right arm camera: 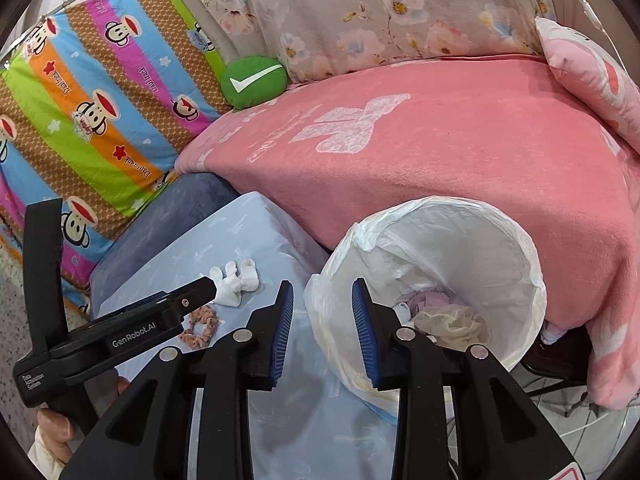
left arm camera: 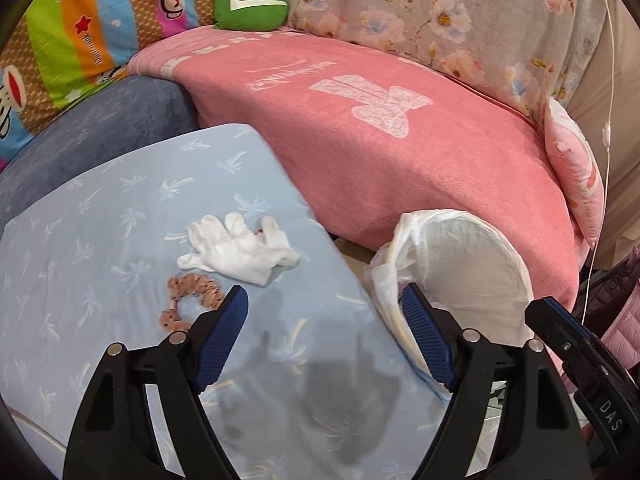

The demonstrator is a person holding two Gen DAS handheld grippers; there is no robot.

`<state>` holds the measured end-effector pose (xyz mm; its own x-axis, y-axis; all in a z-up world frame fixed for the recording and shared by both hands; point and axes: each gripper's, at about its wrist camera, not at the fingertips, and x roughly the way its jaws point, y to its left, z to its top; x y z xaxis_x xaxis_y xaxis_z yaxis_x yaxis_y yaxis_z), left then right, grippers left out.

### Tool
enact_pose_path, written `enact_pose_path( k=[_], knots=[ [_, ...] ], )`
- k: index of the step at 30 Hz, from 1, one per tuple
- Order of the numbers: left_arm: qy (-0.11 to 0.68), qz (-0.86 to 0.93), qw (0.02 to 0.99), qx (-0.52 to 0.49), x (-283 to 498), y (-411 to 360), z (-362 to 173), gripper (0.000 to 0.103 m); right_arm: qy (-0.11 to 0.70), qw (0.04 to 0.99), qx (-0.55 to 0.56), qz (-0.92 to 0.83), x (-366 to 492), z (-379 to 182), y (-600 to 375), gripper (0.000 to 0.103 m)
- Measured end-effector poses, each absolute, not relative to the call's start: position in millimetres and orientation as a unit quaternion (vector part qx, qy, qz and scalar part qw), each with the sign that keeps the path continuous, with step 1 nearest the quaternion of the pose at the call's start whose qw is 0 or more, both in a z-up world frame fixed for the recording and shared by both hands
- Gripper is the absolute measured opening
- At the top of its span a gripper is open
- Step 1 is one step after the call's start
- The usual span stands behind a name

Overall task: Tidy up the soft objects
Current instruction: 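Move both open grippers back to the glove and scrunchie on the sheet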

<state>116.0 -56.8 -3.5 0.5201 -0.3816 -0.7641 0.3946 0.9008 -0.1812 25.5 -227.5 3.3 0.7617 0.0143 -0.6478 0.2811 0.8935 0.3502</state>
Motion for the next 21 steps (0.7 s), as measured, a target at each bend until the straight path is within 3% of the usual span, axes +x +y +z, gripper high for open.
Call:
enact_pose_path(
  k=[13, 16, 21],
  knots=[
    [0.447, -0.195, 0.873, -0.014, 125, -22, -16, 0.076, 0.353, 0.914, 0.196, -0.046, 48, 2, -193, 0.033],
    [0.452, -0.190, 0.871, -0.021, 128, -13, -19, 0.076, 0.354, 0.915, 0.191, -0.042, 52, 2, -186, 0.039],
    [0.460, -0.171, 0.871, -0.029, 133, 4, -29, 0.080, 0.362, 0.913, 0.183, -0.034, 61, -1, -176, 0.040]
  ],
)
